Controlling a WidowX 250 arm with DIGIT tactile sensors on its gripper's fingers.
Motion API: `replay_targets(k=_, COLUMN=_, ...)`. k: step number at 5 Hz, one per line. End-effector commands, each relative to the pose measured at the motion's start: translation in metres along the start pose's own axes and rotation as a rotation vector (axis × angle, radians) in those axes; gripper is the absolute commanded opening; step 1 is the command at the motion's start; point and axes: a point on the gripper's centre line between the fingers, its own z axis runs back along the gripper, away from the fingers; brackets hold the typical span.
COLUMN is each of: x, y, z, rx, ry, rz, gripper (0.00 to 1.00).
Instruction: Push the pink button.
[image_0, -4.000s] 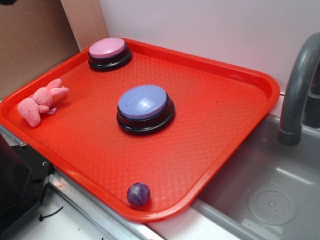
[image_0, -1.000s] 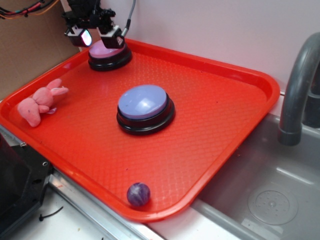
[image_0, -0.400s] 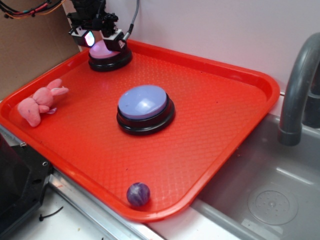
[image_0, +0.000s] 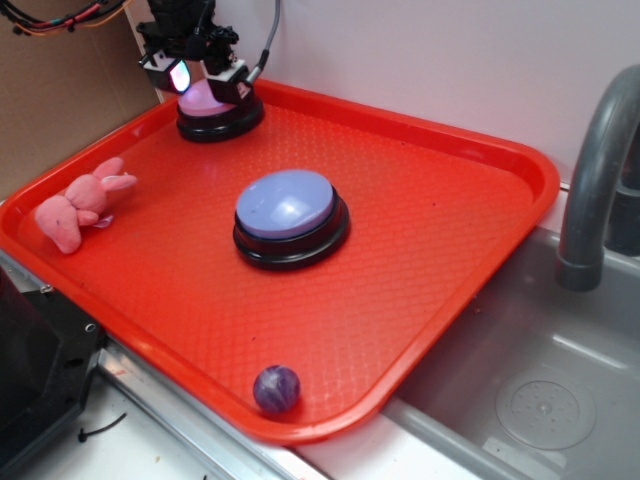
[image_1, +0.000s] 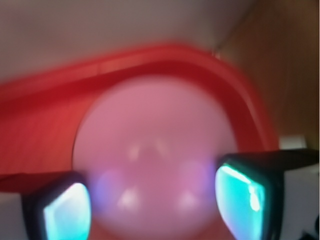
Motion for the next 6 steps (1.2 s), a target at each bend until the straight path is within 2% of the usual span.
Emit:
replay_targets(k=1, x=0.009, y=-0.006, z=0.054, rx=0.032, ry=-0.12, rz=-0.016, gripper=1.0)
replay_targets(k=2, x=0.004, y=-0.01, z=0.069, rx=0.032, ry=-0.152, rz=-0.02, gripper=1.0)
replay_targets(k=3, x=0.0, y=-0.014, z=0.078, rx=0.023, ry=-0.139, rz=-0.021, gripper=1.0)
replay_targets(k=6, x=-0.007, y=-0.02, z=0.094, rx=0.019, ry=-0.165, rz=-0.025, gripper=1.0)
